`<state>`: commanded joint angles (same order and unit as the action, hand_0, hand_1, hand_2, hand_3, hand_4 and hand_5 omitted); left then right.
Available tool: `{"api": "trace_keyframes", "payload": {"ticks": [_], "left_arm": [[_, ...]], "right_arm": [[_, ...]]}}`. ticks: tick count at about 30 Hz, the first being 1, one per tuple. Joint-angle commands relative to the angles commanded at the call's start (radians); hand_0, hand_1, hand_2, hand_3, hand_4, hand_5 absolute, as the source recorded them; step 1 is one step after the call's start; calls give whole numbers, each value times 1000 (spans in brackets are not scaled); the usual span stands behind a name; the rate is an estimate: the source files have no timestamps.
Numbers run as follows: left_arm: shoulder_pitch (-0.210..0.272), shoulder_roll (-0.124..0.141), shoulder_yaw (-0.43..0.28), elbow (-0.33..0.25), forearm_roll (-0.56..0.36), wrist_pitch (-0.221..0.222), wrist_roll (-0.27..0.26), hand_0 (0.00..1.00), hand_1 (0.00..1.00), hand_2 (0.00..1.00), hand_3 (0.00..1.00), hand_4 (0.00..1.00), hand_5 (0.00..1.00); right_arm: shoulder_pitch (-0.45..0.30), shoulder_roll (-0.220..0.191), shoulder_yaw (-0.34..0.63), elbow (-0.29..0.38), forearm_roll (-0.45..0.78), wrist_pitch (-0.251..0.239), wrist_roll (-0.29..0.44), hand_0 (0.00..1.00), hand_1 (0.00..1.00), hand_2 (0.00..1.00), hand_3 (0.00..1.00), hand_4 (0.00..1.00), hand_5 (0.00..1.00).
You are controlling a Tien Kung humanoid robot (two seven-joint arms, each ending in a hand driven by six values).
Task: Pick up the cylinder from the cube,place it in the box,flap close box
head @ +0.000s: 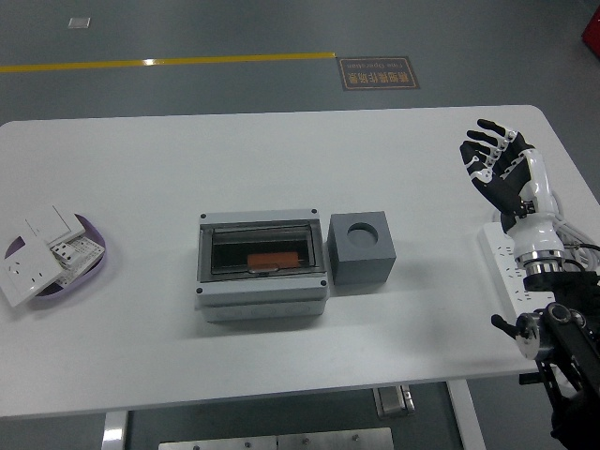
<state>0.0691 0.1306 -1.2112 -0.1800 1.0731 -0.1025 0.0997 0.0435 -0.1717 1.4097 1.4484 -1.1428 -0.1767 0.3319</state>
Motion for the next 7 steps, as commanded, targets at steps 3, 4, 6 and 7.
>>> {"api": "trace_keyframes", "payload": {"ticks": [3, 4, 6, 7], "left_arm": [[1, 2, -3, 0, 4, 0, 2, 632, 665, 590, 653, 720, 300], [0, 4, -6, 0, 7, 0, 3, 632, 665, 591, 654, 722, 299], [-1, 6, -6, 0, 9, 0, 3, 632, 665, 591, 654, 722, 299], [-1, 8, -6, 0, 9, 0, 2, 632, 665, 591, 654, 722, 299]], "right_arm": [[6, 0, -7, -5, 3, -4, 1, 688, 631, 651, 670, 763, 211], [8, -1, -11, -9, 6, -6, 2, 685, 630, 648, 666, 760, 216], [9, -2, -18, -13, 10, -7, 1, 685, 630, 648, 666, 760, 216], [10, -2, -21, -15, 11, -8, 2, 685, 630, 648, 666, 760, 216]]}}
